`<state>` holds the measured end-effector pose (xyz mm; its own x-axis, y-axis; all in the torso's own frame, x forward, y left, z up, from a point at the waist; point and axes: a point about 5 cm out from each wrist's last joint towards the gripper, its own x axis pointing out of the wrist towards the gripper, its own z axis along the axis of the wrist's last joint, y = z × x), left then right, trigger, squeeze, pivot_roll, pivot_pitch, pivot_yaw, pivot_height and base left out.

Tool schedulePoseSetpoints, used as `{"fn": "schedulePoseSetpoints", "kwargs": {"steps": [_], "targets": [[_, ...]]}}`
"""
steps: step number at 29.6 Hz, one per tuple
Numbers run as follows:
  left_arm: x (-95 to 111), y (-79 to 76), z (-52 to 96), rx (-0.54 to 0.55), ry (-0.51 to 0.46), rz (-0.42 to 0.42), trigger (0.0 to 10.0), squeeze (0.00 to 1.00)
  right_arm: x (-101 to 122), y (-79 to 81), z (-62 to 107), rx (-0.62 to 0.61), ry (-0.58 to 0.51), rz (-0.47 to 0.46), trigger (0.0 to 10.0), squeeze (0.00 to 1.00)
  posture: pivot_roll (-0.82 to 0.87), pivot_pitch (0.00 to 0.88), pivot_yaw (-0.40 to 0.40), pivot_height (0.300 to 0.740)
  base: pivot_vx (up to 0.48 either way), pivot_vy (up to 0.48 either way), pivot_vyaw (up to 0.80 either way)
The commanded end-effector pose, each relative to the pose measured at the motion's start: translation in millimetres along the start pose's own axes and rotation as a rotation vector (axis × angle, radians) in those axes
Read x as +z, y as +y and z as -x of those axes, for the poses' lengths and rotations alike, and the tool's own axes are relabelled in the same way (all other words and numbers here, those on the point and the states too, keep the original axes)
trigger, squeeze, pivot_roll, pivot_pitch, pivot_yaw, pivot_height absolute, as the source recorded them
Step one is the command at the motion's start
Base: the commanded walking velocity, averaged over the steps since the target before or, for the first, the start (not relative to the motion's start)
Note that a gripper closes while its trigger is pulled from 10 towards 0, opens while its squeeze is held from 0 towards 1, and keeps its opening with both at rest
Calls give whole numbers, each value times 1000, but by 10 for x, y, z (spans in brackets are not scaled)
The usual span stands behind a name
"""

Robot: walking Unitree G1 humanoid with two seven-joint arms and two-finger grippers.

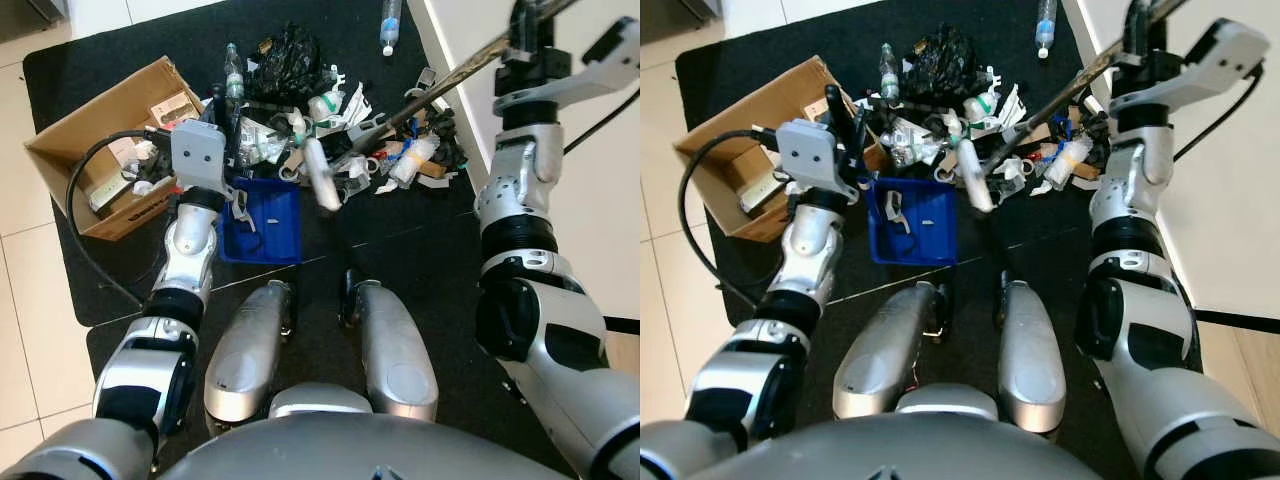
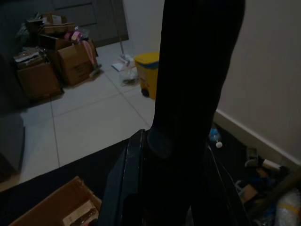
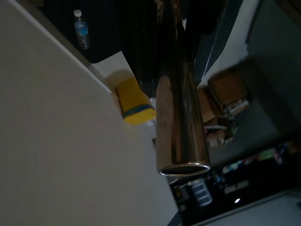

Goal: Sweep floor

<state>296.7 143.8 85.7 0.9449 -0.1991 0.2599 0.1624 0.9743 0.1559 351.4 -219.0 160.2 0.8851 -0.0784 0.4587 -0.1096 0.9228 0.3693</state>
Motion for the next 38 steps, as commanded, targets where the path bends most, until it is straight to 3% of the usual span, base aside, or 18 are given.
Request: {"fn": "schedulePoseSetpoints", "kwargs": {"steps": [1,3,5,10,14,15,18,21,27,28,30,38], "targets": [[64,-34,-6,-20,-25,36,10000,0,-12,-70,65,-39,4,1,10000,0,149,205,8,740,0,0,0],[117,-15,-24,-17,-40,43,10000,0,-46,-79,90,-45,26,20,10000,0,153,192,11,740,0,0,0],[284,37,-80,-7,-59,114,10000,0,-143,-89,157,-71,91,60,10000,0,154,175,12,740,0,0,0],[362,50,-97,-1,-65,177,10000,0,-199,-124,194,-96,143,83,10000,0,150,160,10,740,0,0,0],[456,77,-103,8,-69,182,10000,0,-11,-331,193,-183,100,354,10000,0,143,136,1,740,0,0,0],[456,77,-103,8,-69,182,10000,0,-11,-331,193,-183,100,354,10000,0,143,136,1,740,0,0,0],[447,100,-56,9,-26,181,10000,0,210,-502,165,-268,27,468,10000,0,139,133,-2,740,0,0,0],[360,106,20,-2,28,167,10000,0,362,-589,132,-296,-30,455,10000,0,134,133,-1,740,0,0,0],[209,57,115,7,127,137,10000,0,459,-658,103,-333,-55,445,10000,0,125,135,-5,740,0,0,0],[213,38,109,18,140,102,10000,0,458,-673,105,-339,-48,454,10000,0,127,134,-9,740,0,0,0],[374,49,3,87,101,41,10000,0,357,-644,137,-328,-6,466,10000,0,130,133,-13,740,0,0,0],[745,199,-233,109,-49,35,10000,0,124,-530,222,-274,71,462,10000,0,135,125,-14,740,0,0,0]]}}
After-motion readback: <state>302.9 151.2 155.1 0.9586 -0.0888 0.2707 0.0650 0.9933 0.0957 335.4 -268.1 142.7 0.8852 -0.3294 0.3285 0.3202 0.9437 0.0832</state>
